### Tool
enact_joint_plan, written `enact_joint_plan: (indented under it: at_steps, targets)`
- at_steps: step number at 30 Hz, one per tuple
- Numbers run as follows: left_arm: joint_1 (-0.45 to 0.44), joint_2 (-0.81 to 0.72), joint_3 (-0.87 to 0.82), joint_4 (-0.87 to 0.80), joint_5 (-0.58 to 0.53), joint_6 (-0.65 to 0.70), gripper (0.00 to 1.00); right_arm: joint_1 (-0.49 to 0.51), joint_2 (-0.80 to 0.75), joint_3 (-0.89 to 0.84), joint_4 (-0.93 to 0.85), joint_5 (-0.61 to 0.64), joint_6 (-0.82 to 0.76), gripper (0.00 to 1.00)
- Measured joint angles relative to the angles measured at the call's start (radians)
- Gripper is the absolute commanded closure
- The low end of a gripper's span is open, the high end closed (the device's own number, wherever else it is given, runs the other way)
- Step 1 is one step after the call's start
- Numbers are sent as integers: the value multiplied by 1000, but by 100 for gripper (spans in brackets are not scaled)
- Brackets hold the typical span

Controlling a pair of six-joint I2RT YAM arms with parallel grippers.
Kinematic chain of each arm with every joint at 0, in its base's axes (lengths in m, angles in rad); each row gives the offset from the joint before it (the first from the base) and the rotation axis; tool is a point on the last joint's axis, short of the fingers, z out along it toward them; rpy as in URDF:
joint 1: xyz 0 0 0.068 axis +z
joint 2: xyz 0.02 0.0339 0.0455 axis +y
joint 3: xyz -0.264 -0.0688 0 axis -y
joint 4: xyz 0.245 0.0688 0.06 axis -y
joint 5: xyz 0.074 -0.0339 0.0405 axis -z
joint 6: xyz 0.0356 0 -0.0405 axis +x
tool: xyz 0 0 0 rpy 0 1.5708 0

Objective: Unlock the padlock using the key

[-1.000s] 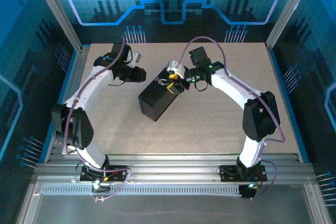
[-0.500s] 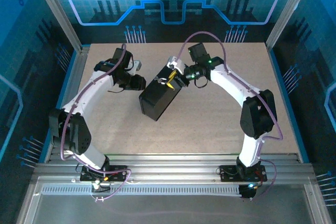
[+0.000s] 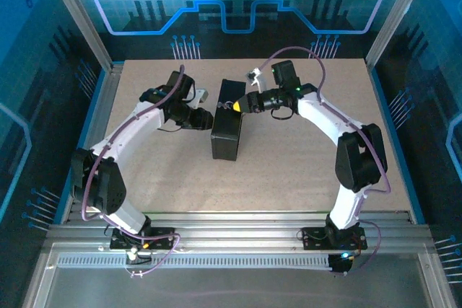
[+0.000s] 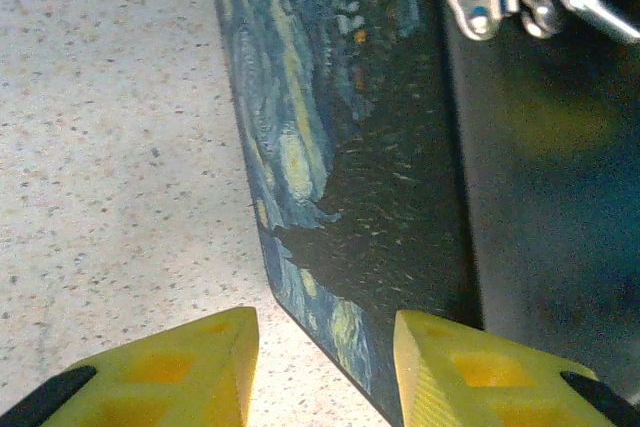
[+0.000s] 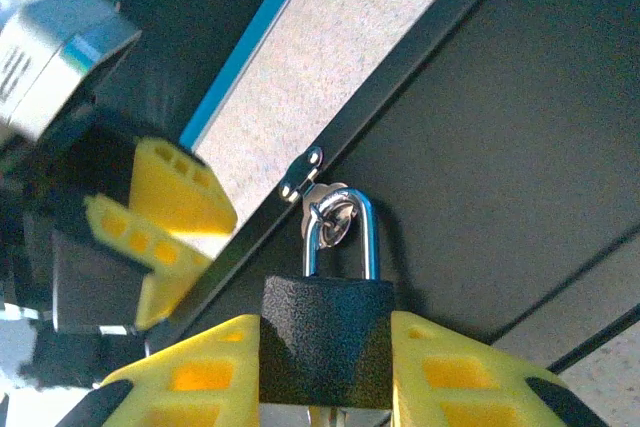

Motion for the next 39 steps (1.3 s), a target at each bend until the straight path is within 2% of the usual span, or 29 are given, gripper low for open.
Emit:
enact_joint_plan:
  at_steps: [4,14,18,39]
  targets:
    - [-19,2,0,19,11,-4,60,12,-36,-56,80,56,135,83]
    - [-28,18,0,55,31,-8,60,75,-74,-103,216,220,356,84]
    - [-31,21,0,60,31,-8,60,93,-77,-117,238,280,419,81]
    - [-31,45,-27,119,61,-8,64,222,-66,-58,258,555,415,80]
